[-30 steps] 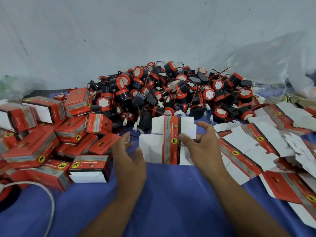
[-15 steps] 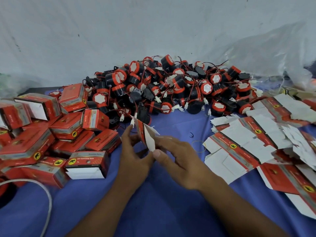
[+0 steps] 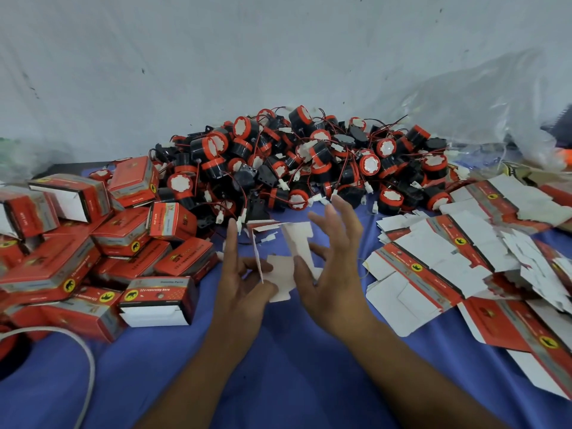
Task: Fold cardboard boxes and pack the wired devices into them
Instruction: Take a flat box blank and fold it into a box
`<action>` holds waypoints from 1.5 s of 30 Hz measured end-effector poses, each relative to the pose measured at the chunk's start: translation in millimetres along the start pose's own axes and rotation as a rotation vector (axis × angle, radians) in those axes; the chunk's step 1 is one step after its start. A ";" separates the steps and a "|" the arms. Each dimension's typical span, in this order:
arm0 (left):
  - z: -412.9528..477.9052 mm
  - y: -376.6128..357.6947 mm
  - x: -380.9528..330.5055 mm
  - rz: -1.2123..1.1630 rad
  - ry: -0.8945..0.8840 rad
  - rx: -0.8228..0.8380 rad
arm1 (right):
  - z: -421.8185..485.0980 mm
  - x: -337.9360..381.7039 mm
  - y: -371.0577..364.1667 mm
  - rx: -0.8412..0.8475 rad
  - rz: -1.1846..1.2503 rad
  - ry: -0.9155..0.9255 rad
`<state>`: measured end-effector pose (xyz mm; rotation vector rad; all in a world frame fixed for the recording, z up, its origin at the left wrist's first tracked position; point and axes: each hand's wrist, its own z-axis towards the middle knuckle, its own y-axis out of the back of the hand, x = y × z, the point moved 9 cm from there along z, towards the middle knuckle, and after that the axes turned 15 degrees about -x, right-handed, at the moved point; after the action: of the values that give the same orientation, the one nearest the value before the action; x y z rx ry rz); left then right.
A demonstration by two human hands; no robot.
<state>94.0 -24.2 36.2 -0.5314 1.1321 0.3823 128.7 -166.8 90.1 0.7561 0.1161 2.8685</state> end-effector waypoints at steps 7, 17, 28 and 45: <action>1.0 -6.7 8.1 -0.005 0.038 0.072 | -20.8 -46.3 -10.8 0.118 -0.078 -0.436; 7.1 12.1 7.9 0.057 0.024 -0.058 | -6.2 -11.1 -18.1 0.278 -0.059 0.077; 1.1 2.0 26.8 -0.115 0.275 0.018 | -41.7 -76.1 -26.2 0.230 0.280 -0.973; -7.7 -19.4 24.5 -0.289 0.481 0.260 | -33.5 -73.8 -18.1 0.099 0.270 -0.994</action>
<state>108.1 -44.0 15.0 -0.5609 1.5146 -0.1552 178.0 -163.8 23.3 2.2194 0.0180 2.3430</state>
